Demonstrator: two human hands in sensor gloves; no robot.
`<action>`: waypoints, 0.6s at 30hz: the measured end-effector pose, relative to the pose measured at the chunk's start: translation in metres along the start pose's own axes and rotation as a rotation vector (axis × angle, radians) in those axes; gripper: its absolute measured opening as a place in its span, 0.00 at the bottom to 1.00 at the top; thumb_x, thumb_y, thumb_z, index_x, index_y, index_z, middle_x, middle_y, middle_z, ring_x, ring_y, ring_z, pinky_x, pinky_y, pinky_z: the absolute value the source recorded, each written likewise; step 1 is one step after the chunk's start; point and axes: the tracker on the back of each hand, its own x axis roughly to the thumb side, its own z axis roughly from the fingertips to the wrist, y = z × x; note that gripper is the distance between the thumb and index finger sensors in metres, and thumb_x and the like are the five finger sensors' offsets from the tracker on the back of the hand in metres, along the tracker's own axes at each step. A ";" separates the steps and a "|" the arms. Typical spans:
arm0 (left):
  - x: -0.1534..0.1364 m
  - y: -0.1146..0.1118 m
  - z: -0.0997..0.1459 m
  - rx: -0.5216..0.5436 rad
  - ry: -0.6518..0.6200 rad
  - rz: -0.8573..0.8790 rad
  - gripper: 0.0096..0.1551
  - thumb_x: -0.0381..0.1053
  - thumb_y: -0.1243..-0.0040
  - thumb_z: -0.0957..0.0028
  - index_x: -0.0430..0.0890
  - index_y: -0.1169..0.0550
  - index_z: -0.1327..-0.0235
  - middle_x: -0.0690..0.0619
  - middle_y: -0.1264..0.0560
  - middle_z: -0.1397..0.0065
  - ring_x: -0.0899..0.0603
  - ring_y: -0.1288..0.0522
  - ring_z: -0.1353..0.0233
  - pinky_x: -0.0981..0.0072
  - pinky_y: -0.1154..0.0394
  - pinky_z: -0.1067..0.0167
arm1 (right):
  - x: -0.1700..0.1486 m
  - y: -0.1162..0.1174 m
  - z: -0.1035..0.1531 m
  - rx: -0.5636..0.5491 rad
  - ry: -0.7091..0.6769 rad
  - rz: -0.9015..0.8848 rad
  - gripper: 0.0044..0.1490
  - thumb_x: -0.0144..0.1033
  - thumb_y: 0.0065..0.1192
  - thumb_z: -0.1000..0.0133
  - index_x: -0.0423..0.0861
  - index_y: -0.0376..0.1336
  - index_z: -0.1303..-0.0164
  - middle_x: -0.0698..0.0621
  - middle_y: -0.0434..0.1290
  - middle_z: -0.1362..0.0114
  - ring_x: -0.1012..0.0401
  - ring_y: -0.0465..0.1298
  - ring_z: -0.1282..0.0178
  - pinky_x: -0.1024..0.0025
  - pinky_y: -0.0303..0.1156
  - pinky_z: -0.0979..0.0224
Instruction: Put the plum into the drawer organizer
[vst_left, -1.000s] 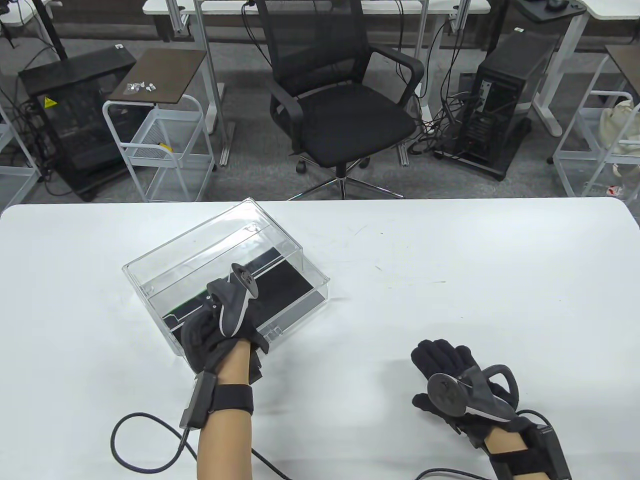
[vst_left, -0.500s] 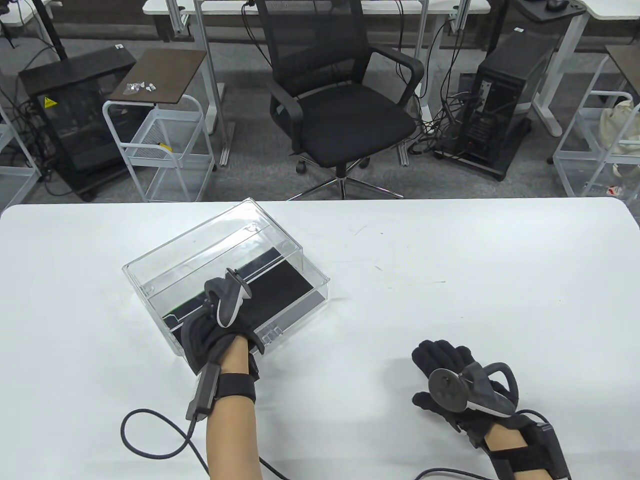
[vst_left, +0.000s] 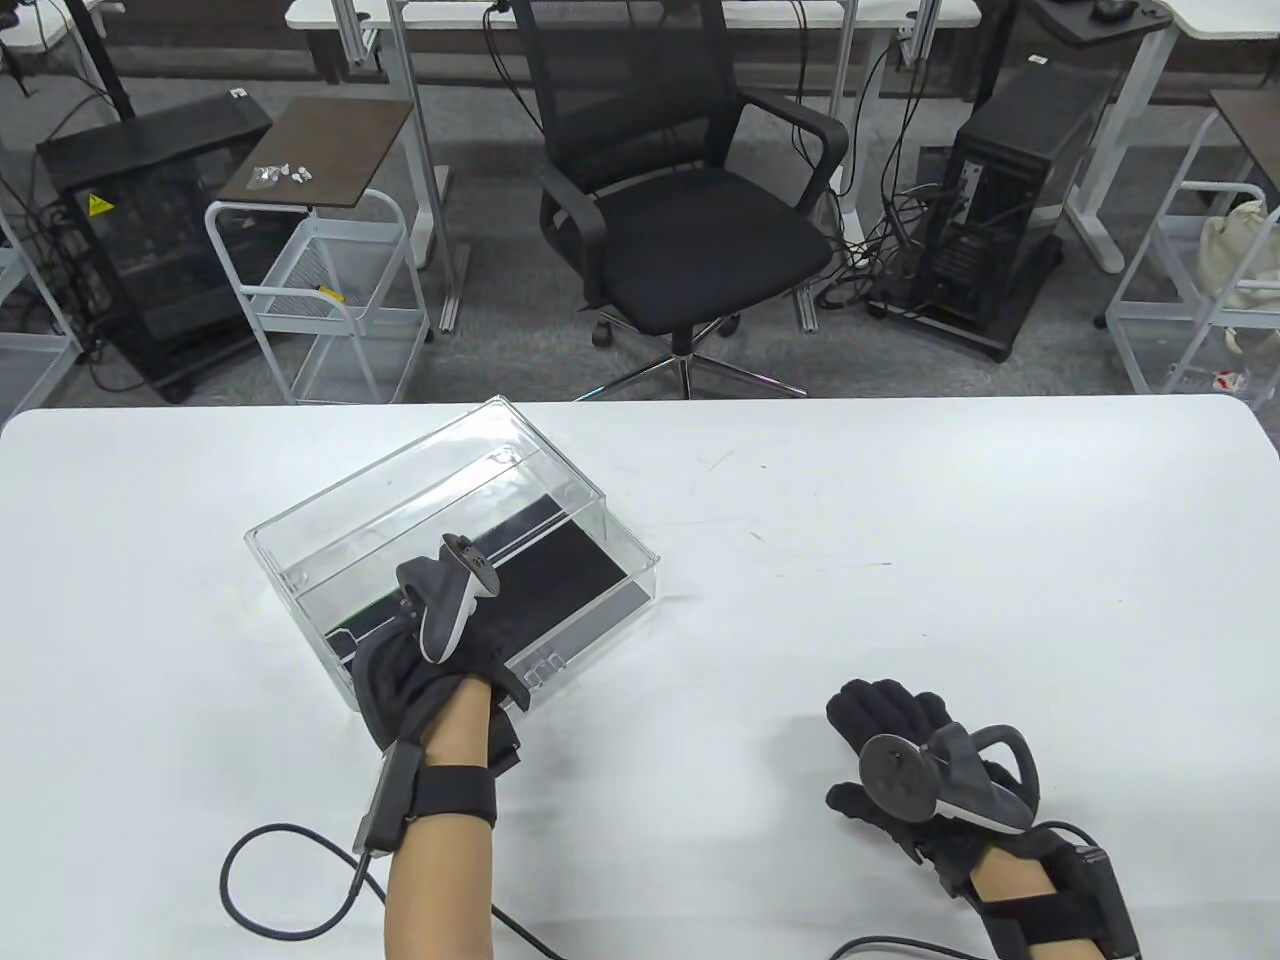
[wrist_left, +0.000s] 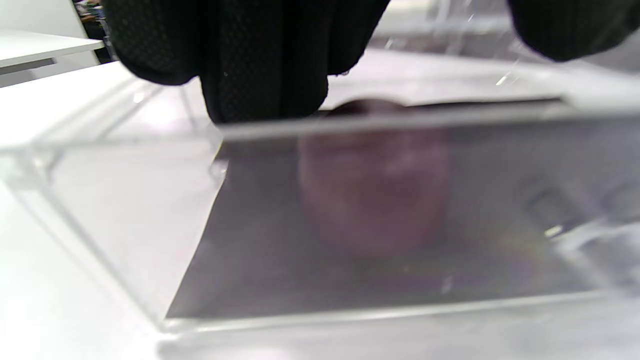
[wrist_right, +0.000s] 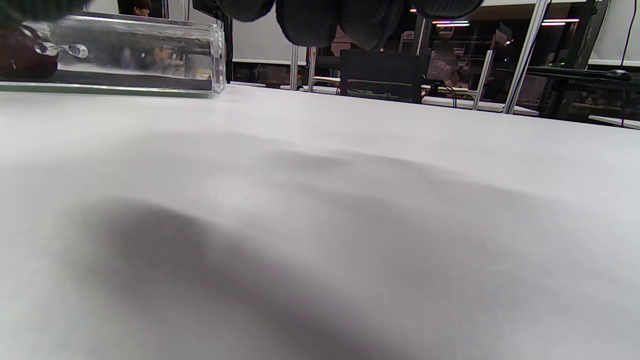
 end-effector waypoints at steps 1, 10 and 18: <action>-0.002 0.004 0.008 0.038 -0.040 0.028 0.52 0.72 0.41 0.54 0.34 0.27 0.31 0.36 0.19 0.32 0.37 0.16 0.40 0.44 0.24 0.40 | 0.000 0.000 0.000 -0.001 -0.001 -0.004 0.54 0.68 0.51 0.59 0.55 0.45 0.24 0.50 0.54 0.15 0.47 0.57 0.17 0.46 0.56 0.21; -0.010 -0.027 0.071 -0.053 -0.382 0.254 0.36 0.63 0.43 0.45 0.36 0.18 0.41 0.41 0.11 0.46 0.43 0.10 0.53 0.51 0.17 0.53 | 0.007 -0.007 0.006 -0.044 -0.013 0.018 0.54 0.68 0.52 0.59 0.55 0.46 0.25 0.50 0.55 0.16 0.47 0.57 0.17 0.47 0.56 0.20; -0.010 -0.091 0.032 -0.424 -0.161 0.672 0.41 0.56 0.50 0.41 0.27 0.38 0.28 0.37 0.19 0.36 0.43 0.12 0.48 0.51 0.17 0.50 | 0.010 -0.009 0.010 -0.064 -0.014 0.075 0.53 0.67 0.52 0.59 0.55 0.46 0.25 0.50 0.55 0.16 0.48 0.58 0.17 0.48 0.57 0.21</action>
